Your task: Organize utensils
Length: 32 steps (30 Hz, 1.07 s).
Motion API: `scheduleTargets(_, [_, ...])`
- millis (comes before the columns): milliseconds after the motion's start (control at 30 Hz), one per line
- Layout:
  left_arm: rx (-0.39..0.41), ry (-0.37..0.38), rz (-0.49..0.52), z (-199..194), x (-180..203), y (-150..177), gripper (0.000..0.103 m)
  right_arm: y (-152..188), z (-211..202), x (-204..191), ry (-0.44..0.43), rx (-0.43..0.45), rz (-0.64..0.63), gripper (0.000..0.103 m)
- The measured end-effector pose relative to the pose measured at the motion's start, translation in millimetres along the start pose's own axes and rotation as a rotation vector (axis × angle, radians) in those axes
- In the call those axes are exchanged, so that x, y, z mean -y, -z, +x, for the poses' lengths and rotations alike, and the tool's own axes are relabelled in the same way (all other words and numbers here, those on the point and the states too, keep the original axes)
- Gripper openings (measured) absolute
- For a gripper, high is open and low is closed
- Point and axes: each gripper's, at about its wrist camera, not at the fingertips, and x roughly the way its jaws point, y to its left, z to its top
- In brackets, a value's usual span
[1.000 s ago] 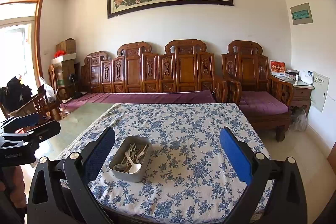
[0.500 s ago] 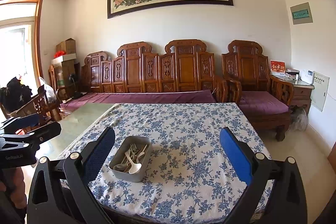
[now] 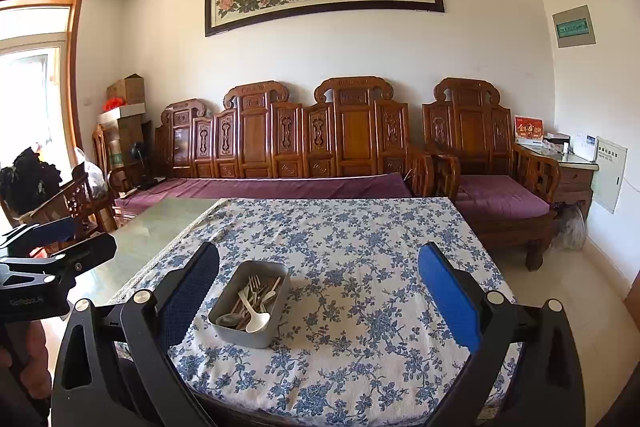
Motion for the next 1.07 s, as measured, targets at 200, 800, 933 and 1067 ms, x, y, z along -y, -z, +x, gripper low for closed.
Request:
scheduleTargets(200, [0.001,-0.001,0.001,-0.2,0.6,-0.6,0.095,-1.6,-0.2,-0.6,-0.002,0.0,0.001,0.1])
scheduleTargets(800, [0.003,-0.003,0.003,-0.9,0.8,-1.2,0.095,-3.8,-2.5,-1.6,-0.004,0.002,0.005,0.1])
scheduleTargets(933, [0.002,-0.005,-0.001,-1.6,0.4,-1.7,0.095,-4.1,-2.8,-2.5,-0.005,0.002,0.006,0.1])
scheduleTargets(1067, [0.003,-0.005,-0.001,-2.6,1.3,-1.9,0.095,-4.1,-2.6,-2.7,-0.005,0.002,0.006,0.1])
